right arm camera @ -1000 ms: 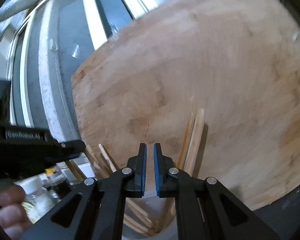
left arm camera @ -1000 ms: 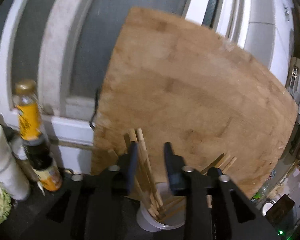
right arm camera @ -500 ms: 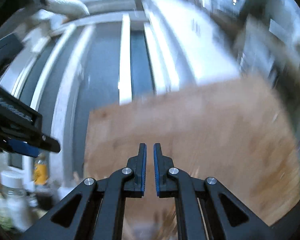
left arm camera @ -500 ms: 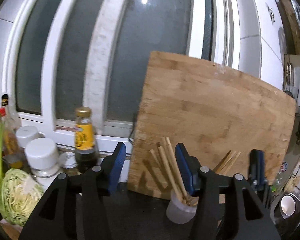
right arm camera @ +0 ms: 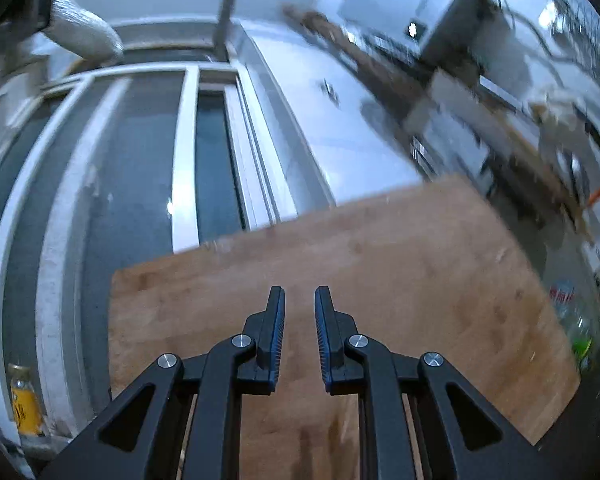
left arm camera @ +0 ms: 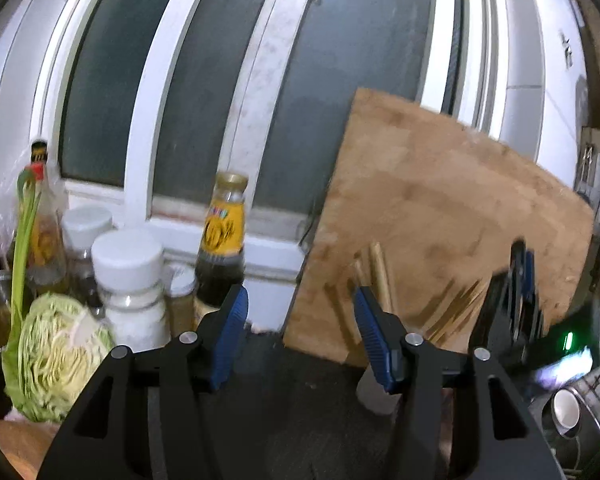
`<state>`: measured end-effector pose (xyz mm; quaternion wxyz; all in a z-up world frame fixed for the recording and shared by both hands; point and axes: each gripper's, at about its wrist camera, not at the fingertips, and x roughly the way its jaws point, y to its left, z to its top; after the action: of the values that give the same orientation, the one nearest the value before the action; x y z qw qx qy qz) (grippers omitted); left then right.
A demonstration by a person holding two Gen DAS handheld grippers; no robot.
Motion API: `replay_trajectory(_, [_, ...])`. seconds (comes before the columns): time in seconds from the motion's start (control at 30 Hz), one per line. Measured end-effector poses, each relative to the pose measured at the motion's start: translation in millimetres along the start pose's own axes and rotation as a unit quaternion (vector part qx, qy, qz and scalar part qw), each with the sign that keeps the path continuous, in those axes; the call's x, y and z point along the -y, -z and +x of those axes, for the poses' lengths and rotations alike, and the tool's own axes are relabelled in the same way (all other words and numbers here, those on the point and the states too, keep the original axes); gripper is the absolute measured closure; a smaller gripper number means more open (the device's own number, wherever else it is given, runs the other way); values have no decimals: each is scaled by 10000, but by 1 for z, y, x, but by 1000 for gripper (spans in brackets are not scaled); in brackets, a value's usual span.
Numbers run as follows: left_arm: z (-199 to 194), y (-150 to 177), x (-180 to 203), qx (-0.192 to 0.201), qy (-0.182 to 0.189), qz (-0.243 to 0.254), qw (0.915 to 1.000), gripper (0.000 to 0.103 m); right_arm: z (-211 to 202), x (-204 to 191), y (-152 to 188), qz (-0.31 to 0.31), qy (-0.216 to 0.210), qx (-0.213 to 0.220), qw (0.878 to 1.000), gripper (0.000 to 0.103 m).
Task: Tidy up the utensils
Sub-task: 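Move the right tool away from the cup toward the loose chopstick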
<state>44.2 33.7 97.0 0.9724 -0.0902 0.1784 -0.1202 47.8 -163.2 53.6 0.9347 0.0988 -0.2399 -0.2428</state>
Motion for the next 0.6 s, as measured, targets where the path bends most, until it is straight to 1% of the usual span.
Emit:
replay_trajectory(0.1, [0,18,0,-100,-146,124,9998,49,11,-3,-2,132,98,0,9999,87])
replay_trajectory(0.17, [0,27,0,-217,-104,95,9997,49,17,-5,-9,371,146,-45,9992,87])
replay_trajectory(0.2, [0,32,0,-322,-28,33,9995,49,18,-7,-12,442,107,-57,9989,87])
replay_trajectory(0.27, [-2,44,3,-526,62,40,9986,49,24,-9,-18,441,-143,-230,9987,87])
replay_trajectory(0.3, [-4,48,7,-551,42,113,9984,49,27,-9,-21,451,-217,-282,9983,87])
replay_trajectory(0.4, [-11,57,22,-598,-95,441,9972,49,32,2,-34,763,-318,-397,9958,87])
replay_trajectory(0.5, [-14,61,33,-731,-107,429,9963,49,31,11,-46,958,-237,-265,9948,87])
replay_trajectory(0.53, [-15,62,36,-785,-59,397,9961,49,31,13,-49,986,-236,-263,9945,87])
replay_trajectory(0.6, [-16,62,40,-857,-79,385,9955,49,32,16,-51,1018,-190,-237,9943,87])
